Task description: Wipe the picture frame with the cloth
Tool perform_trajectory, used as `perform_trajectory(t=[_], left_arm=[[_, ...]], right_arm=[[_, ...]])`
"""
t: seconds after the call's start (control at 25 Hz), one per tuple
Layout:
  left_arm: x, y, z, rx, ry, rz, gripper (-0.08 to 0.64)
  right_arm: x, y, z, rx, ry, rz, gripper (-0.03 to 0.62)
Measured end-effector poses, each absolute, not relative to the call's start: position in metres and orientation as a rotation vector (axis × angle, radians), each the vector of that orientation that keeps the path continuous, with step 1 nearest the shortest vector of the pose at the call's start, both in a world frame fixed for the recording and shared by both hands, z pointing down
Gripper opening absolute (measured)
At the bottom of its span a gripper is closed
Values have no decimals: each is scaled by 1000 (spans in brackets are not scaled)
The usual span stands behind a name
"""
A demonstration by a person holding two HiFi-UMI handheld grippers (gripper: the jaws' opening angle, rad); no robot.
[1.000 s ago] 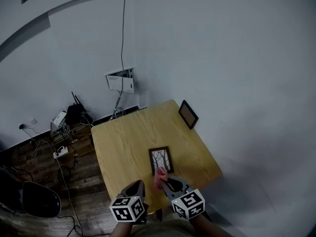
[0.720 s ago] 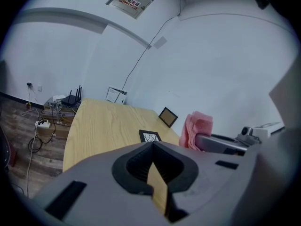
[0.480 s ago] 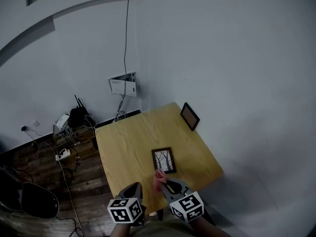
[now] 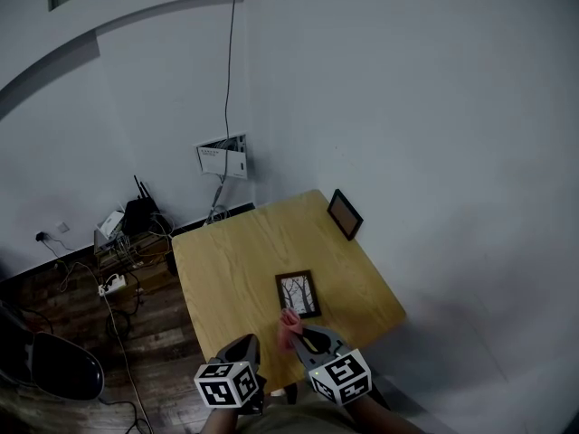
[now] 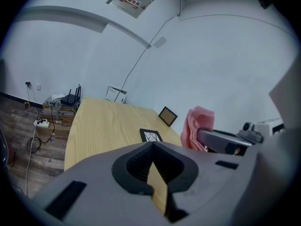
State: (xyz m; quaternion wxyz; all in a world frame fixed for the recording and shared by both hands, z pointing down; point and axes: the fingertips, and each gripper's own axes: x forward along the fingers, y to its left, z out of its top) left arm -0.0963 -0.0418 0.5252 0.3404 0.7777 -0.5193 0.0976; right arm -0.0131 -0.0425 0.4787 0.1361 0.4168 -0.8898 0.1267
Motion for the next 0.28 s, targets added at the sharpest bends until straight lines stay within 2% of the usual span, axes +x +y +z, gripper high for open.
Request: perform_trajectory(t=[0.28], left_arm=[[-99,-44,519,2023,-1343,241,3]], right_arm=[[-16,-46,475,1203,-2573,358,17]])
